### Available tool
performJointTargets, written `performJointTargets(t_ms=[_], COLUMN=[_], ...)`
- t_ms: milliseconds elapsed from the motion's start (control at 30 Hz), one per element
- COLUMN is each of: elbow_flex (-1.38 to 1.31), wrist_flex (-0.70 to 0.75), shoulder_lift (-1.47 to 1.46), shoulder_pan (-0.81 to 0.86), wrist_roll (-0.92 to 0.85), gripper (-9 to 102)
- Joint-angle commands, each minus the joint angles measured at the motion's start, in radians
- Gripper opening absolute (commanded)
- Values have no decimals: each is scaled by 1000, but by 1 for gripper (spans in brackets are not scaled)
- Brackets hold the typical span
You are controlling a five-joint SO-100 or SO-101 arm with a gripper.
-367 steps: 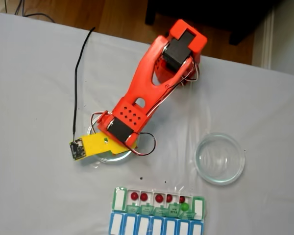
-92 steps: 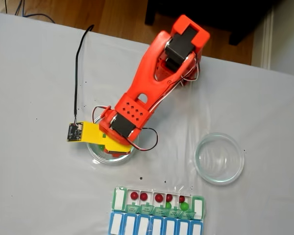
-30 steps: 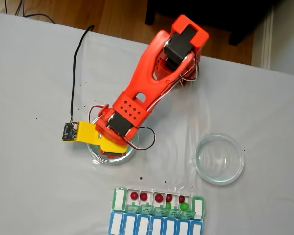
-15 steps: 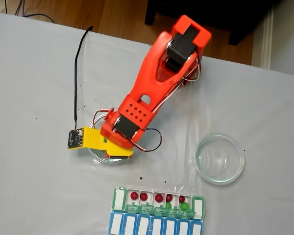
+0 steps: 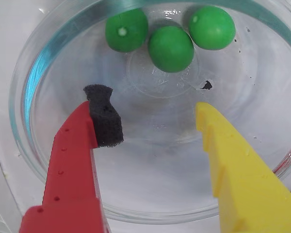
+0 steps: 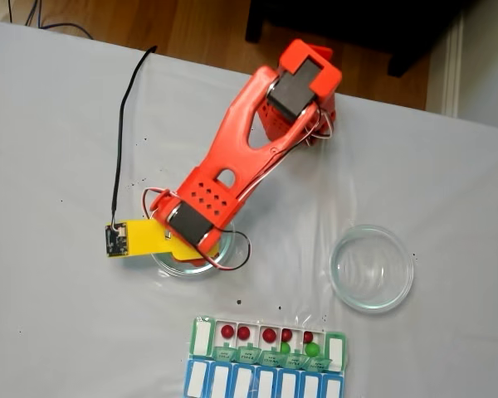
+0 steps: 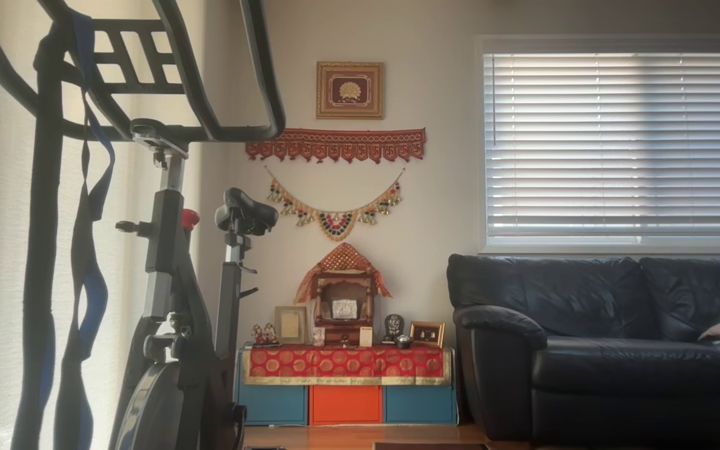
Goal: Sort medicines into box.
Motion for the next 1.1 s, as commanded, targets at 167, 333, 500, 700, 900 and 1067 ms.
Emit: performJointTargets(t_ms=[167,333,500,700,900,1067], elbow_flex=[-78,-71,-81,-32,61,175], wrist_flex=[-11,-60,-60,-81,-118,-209], shoulder_lift=[18,40,63,106,172,261], shoulder_pan=[-3,18,49,69,97,110], wrist_roll=[-74,-17,71,92,81,89], gripper=[27,24,25,27,28,26])
